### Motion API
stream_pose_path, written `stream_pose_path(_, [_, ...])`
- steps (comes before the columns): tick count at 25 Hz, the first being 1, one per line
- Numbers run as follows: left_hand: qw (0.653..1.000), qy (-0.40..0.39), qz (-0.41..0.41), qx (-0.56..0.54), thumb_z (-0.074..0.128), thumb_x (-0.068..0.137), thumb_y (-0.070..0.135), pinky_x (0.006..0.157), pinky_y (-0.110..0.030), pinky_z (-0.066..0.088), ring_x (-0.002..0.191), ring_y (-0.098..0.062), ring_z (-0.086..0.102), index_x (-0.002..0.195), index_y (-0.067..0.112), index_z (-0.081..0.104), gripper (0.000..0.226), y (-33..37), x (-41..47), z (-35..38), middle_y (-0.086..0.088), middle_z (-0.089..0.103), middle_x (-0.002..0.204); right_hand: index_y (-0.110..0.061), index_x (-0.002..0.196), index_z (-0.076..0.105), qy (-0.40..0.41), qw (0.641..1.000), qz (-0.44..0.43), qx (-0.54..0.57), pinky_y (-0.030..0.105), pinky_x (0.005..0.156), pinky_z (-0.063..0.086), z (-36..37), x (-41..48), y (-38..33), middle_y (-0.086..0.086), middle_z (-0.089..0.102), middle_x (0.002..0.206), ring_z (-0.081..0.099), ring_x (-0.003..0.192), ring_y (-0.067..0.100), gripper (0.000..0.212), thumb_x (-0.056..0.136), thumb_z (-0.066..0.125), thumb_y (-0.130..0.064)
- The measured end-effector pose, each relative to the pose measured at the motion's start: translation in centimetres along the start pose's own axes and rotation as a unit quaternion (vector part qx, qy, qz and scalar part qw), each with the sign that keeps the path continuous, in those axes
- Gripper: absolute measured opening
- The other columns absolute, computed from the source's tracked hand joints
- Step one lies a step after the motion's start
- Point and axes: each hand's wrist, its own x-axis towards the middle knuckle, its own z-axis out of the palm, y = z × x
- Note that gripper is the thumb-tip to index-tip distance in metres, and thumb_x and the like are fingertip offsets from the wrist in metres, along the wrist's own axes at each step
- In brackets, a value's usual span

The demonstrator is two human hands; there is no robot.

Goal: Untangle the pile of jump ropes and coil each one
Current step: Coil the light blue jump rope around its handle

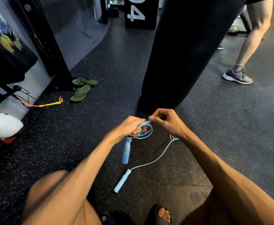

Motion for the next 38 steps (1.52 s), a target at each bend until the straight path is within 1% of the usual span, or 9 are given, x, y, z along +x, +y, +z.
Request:
stream_pose_path(5, [0.973, -0.084, 0.007, -0.213, 0.037, 0.101, 0.025, 0.045, -0.024, 0.026, 0.039, -0.010, 0.019, 0.065, 0.011, 0.051, 0.042, 1.2, -0.4, -0.4, 0.005, 0.022, 0.044, -0.003, 0.086, 0.058, 0.050, 0.997, 0.030, 0.055, 0.031, 0.058, 0.041, 0.5, 0.4, 1.2, 0.005, 0.055, 0.070, 0.048, 0.064, 0.014, 0.034, 0.090, 0.068, -0.035])
stream_pose_path(9, [0.904, -0.087, 0.015, -0.419, 0.033, 0.102, 0.032, 0.052, -0.025, 0.021, 0.044, -0.008, 0.017, 0.072, 0.014, 0.047, 0.038, 2.0, -0.4, -1.2, 0.008, 0.025, 0.049, -0.008, 0.091, 0.049, 0.044, 0.991, 0.078, 0.097, 0.036, 0.059, 0.047, 1.1, 0.5, 2.0, 0.011, 0.061, 0.068, 0.057, 0.061, 0.018, 0.015, 0.099, 0.055, -0.019])
stream_pose_path(13, [0.861, 0.012, 0.064, -0.504, 0.029, 0.105, 0.034, 0.060, -0.023, 0.035, 0.049, -0.009, 0.027, 0.083, 0.014, 0.048, 0.035, 2.3, -0.3, -2.1, 0.006, 0.030, 0.057, -0.010, 0.093, 0.046, -0.051, 0.987, 0.140, 0.063, 0.055, 0.067, 0.053, 1.8, -0.2, 2.6, 0.019, 0.072, 0.074, 0.068, 0.072, 0.043, 0.010, 0.101, 0.050, -0.013])
stream_pose_path(20, [0.828, 0.260, 0.077, -0.491, 0.035, 0.106, 0.026, 0.061, -0.027, 0.046, 0.054, -0.014, 0.046, 0.079, 0.011, 0.047, 0.033, 1.2, 0.9, -3.4, 0.000, 0.045, 0.058, -0.004, 0.103, 0.045, -0.256, 0.941, 0.211, 0.062, 0.056, 0.076, 0.053, 2.8, -1.6, 1.6, 0.029, 0.071, 0.086, 0.070, 0.078, 0.040, 0.010, 0.099, 0.054, -0.007])
stream_pose_path(23, [0.860, 0.322, 0.077, -0.389, 0.038, 0.105, 0.022, 0.060, -0.028, 0.052, 0.052, -0.017, 0.052, 0.077, 0.009, 0.050, 0.033, 0.6, 1.2, -2.9, -0.005, 0.050, 0.060, -0.005, 0.094, 0.054, -0.286, 0.940, 0.177, 0.048, 0.047, 0.071, 0.059, 3.5, -1.5, 1.3, 0.019, 0.069, 0.077, 0.068, 0.071, 0.031, 0.006, 0.096, 0.059, -0.006])
stream_pose_path(26, [0.923, 0.337, 0.078, -0.168, 0.041, 0.104, 0.020, 0.061, -0.029, 0.050, 0.048, -0.018, 0.057, 0.074, 0.010, 0.051, 0.033, -0.2, 1.4, -2.1, -0.002, 0.056, 0.050, -0.004, 0.093, 0.061, -0.283, 0.952, 0.104, 0.043, 0.033, 0.061, 0.057, 3.6, -1.1, 0.4, 0.014, 0.065, 0.076, 0.064, 0.067, 0.024, 0.005, 0.095, 0.061, -0.009])
stream_pose_path(32, [0.975, 0.198, 0.037, 0.095, 0.048, 0.102, 0.024, 0.046, -0.021, 0.044, 0.040, -0.009, 0.056, 0.074, 0.007, 0.059, 0.034, -0.6, 0.6, -1.0, -0.006, 0.062, 0.054, -0.011, 0.090, 0.067, -0.127, 0.992, -0.006, -0.001, 0.030, 0.057, 0.044, 2.0, -0.7, -1.0, 0.002, 0.057, 0.068, 0.052, 0.061, 0.012, 0.015, 0.098, 0.059, -0.021])
stream_pose_path(35, [0.993, 0.094, 0.006, 0.073, 0.043, 0.103, 0.025, 0.044, -0.023, 0.044, 0.040, -0.015, 0.054, 0.078, 0.006, 0.059, 0.036, -0.2, 0.1, -0.3, -0.008, 0.060, 0.053, -0.022, 0.085, 0.069, -0.033, 0.997, -0.048, -0.049, 0.033, 0.062, 0.045, 1.0, -0.2, -0.4, 0.000, 0.064, 0.074, 0.056, 0.066, 0.015, 0.013, 0.096, 0.062, -0.026])
stream_pose_path(38, [0.999, 0.000, -0.027, -0.023, 0.038, 0.105, 0.029, 0.044, -0.023, 0.036, 0.038, -0.012, 0.039, 0.080, 0.006, 0.059, 0.039, 0.0, -0.1, 0.0, -0.003, 0.044, 0.048, -0.017, 0.082, 0.068, 0.043, 0.997, -0.037, -0.048, 0.024, 0.058, 0.041, 0.5, -0.1, 0.1, -0.009, 0.061, 0.070, 0.051, 0.062, 0.003, 0.014, 0.090, 0.070, -0.028])
